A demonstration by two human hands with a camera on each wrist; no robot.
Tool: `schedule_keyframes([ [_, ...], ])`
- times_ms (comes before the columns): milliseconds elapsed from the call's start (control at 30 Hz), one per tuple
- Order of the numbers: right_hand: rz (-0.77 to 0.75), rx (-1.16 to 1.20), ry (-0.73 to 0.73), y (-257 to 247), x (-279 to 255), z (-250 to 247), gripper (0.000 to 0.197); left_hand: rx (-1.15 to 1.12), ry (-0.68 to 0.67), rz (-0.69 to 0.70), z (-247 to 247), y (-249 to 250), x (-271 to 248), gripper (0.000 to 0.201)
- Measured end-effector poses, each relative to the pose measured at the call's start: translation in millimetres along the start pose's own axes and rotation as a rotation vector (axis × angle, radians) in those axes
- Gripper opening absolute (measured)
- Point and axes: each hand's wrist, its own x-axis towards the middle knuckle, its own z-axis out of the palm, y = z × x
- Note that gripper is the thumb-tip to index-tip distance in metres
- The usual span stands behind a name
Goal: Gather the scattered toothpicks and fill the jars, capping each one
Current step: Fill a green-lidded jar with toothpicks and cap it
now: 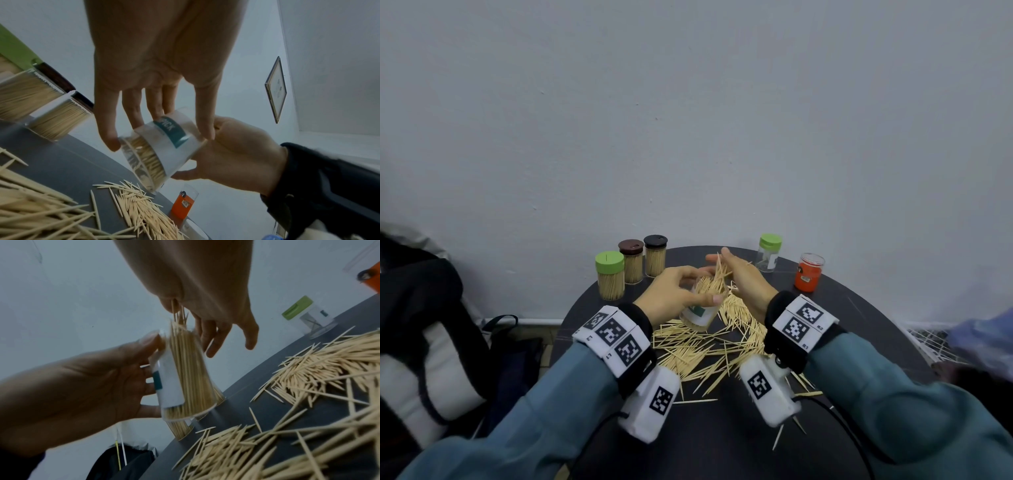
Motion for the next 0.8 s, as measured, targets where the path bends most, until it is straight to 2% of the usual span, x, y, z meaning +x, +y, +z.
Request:
schedule_keyframes([
  [100,0.047,-0.073,-0.054,-0.3,-5.1,1.8,0.049,0.009,-0.031,0.006,0.4,0.1,-0.3,0.047],
  [167,0.031,-0.056,-0.046,0.4,-6.5,2.5,0.05,0.011,-0.049,0.003,0.2,-0.1,-0.1,0.05],
  [300,-0.061,-0.009,0.024,0.1,-1.0,-1.5,0.045,0.01,-0.056,-0.013,0.0,0.0,0.7,0.056],
  [467,-0.169,-0.151,-0.066,3.3,3.9,-3.7,0.052,0.086,-0.083,-0.012,1.2,-0.8,0.4,0.063],
  [567,-0.218,-0.235,-0.075,11.8,6.3,-1.6,0.048,0.087,-0.113,-0.018,2.4,-0.9,0.4,0.064],
  [633,-0.261,-0.189,-0.045,16.3,7.3,-1.0,0.041,0.055,-0.106,-0.041,2.6,-1.6,1.1,0.061],
  [700,-0.292,-0.039,-0.034,17.1,6.3,-1.1,0.034,-0.015,-0.073,-0.086,2.1,-1.7,1.5,0.058],
  [800,-0.274,0.155,-0.115,12.9,2.8,-3.4,0.036,-0.084,-0.056,-0.124,1.5,-1.8,1.2,0.051],
])
